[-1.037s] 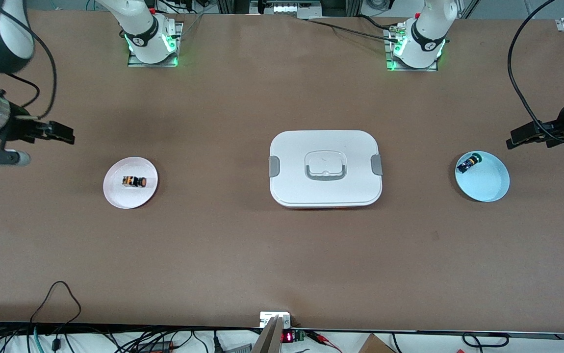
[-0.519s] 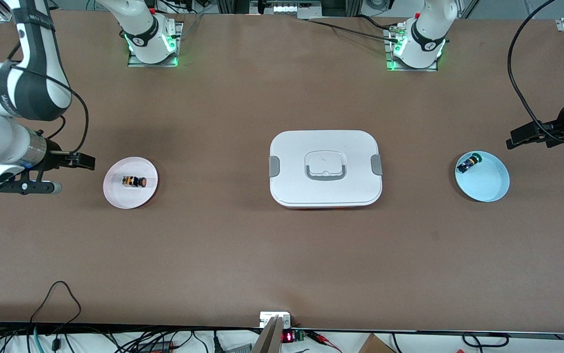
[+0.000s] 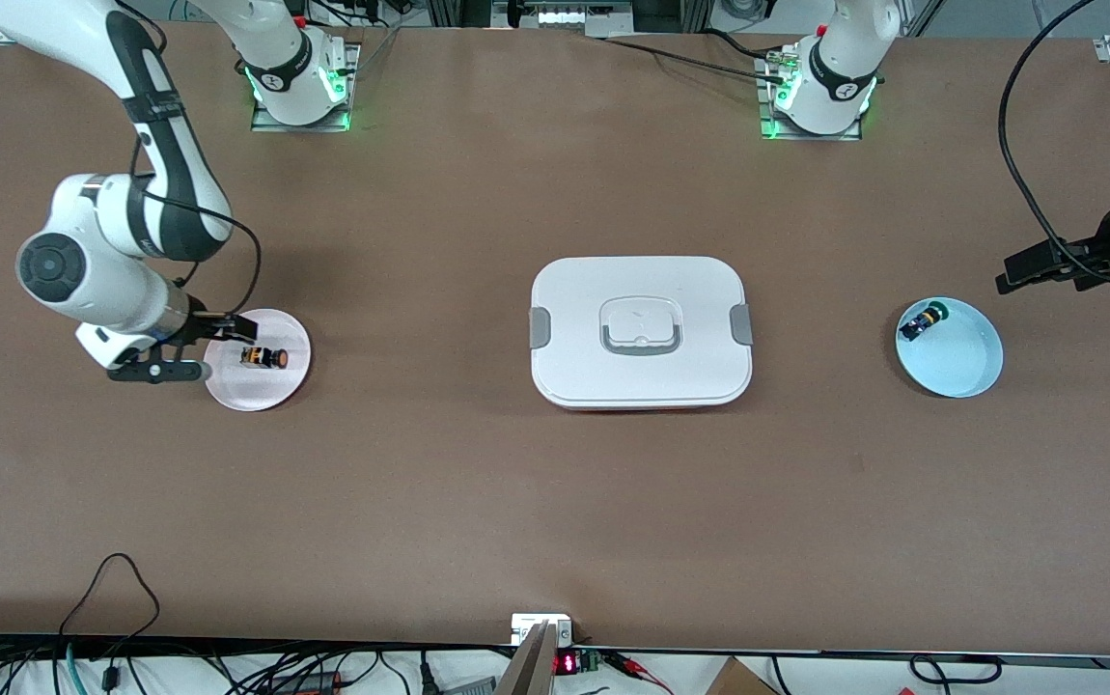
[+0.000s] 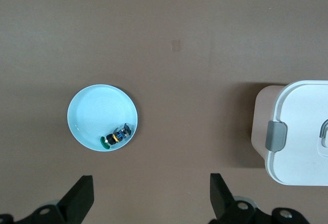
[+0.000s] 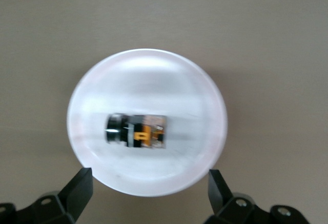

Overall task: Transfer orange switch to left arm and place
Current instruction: 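Move the right gripper down over the switch on the white plate, then close the right gripper on the black-and-orange switch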

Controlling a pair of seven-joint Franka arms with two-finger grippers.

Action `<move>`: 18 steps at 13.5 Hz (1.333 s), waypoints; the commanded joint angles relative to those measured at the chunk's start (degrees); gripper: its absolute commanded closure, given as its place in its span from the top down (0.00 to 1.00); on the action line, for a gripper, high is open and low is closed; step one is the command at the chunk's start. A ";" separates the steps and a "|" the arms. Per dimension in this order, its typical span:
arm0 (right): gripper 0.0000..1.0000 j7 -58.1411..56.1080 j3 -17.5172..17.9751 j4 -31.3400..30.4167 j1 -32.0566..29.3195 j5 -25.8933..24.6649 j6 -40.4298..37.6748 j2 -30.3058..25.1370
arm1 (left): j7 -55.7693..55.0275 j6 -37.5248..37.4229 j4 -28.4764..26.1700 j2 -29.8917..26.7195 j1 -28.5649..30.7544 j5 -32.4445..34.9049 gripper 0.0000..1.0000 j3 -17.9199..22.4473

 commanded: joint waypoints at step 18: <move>1.00 0.37 2.46 0.14 -1.32 3.75 9.05 8.59 | -0.59 0.88 1.12 0.42 -0.24 -0.24 1.00 -0.03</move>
